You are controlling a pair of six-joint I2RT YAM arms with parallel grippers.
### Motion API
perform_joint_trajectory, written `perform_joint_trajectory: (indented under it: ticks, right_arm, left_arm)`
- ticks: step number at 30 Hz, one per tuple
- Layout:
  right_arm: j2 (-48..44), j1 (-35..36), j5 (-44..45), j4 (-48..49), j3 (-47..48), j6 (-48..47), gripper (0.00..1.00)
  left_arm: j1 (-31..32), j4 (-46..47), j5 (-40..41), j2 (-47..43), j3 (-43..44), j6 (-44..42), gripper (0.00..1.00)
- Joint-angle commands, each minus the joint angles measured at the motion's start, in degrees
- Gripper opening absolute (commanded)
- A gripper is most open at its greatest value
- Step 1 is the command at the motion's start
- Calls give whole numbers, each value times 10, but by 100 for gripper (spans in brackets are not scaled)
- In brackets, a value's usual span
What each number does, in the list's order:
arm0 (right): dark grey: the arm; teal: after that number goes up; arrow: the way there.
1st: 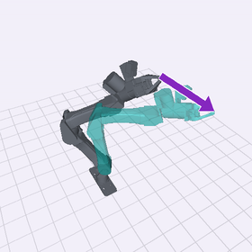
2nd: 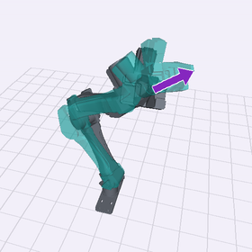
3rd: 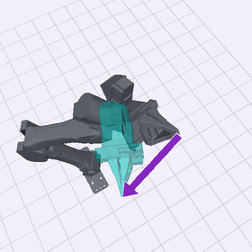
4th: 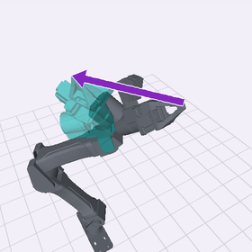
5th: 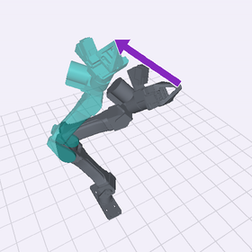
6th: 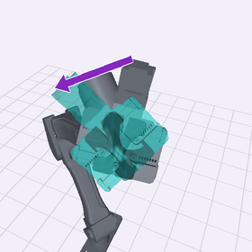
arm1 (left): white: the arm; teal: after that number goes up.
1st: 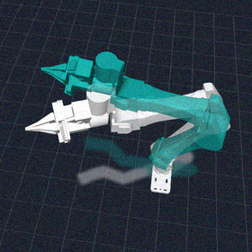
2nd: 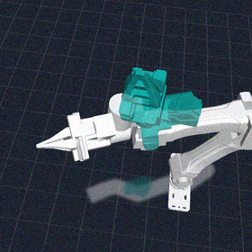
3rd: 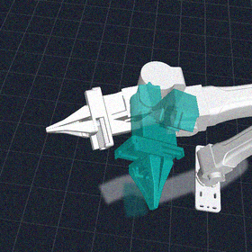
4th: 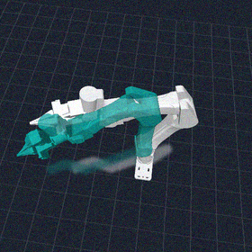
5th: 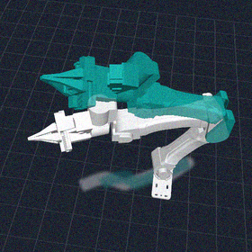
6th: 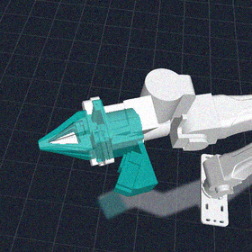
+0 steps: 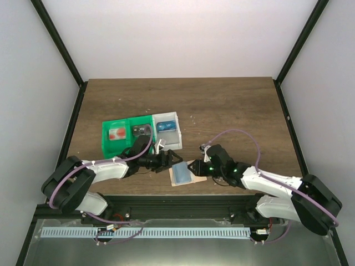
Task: Take the credit cards out of the card holder
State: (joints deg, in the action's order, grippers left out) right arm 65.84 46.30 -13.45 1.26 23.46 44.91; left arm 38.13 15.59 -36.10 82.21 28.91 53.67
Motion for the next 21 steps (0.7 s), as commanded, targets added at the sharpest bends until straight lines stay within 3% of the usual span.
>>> perform_joint_trajectory:
  ticks: [1,8,21]
  right_arm:
    - [-8,-3,19,-26,21,-27,29]
    - [46,-2,-35,18,17,-5,38]
    - [115,-1,-52,30,31,-21,39]
  left_arm:
    - [3,69,-4,-3,-23,60,95]
    - [2,132,-19,-7,-41,97,95]
    - [7,178,-36,17,-53,119,95]
